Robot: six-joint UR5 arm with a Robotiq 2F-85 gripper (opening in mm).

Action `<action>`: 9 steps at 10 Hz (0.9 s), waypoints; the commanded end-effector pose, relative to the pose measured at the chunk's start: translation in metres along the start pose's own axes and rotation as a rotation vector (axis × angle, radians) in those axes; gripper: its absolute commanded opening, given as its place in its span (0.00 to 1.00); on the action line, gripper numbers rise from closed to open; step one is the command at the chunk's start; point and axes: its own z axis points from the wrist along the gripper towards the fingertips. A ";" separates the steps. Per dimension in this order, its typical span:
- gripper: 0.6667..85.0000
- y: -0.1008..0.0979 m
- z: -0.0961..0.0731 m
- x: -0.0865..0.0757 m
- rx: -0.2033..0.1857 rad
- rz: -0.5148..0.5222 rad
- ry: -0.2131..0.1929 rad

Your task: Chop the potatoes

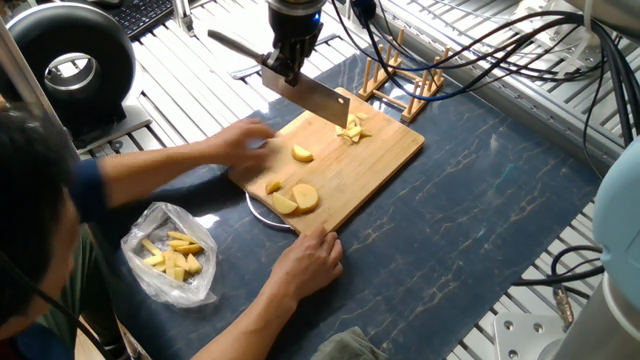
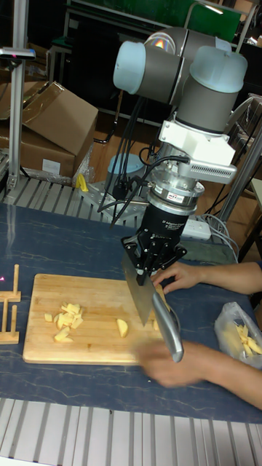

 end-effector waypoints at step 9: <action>0.00 0.000 0.034 0.007 -0.044 -0.011 0.070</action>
